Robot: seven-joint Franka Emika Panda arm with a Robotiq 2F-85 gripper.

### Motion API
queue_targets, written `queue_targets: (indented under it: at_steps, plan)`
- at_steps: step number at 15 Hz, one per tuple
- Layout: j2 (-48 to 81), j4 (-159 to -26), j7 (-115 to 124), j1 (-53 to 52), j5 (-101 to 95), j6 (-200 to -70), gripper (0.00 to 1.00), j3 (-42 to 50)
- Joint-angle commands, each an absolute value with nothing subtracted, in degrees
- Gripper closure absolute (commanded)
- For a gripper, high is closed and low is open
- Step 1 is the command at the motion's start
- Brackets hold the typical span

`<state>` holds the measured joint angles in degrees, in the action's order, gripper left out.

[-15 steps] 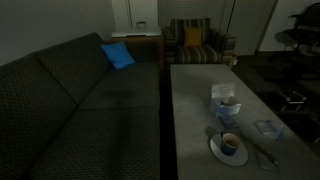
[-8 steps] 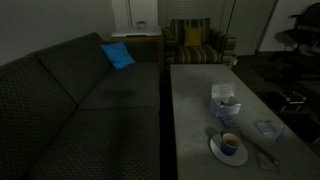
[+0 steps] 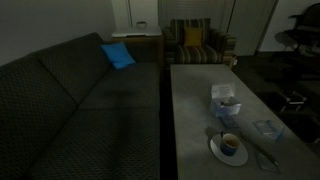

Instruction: Remove the mug from the plate.

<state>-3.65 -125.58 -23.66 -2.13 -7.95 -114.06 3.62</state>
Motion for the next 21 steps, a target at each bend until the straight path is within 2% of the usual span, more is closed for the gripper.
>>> queue_targets:
  at_steps: [1,9,14,17,21]
  plan:
    - [2.4,-120.7,-25.2,-1.8,-8.3,-111.8,0.0,1.8]
    - [11.3,-115.1,-30.4,-2.0,-8.1,-111.3,0.0,-2.1]
    - [9.3,-117.5,-27.7,-1.6,-8.3,-113.0,0.0,-2.1]
    - [8.7,-119.4,-28.5,-1.9,-8.7,-118.3,0.0,-2.5]
    - [9.4,-121.2,-32.4,-1.6,-5.2,-134.2,0.0,-4.1]
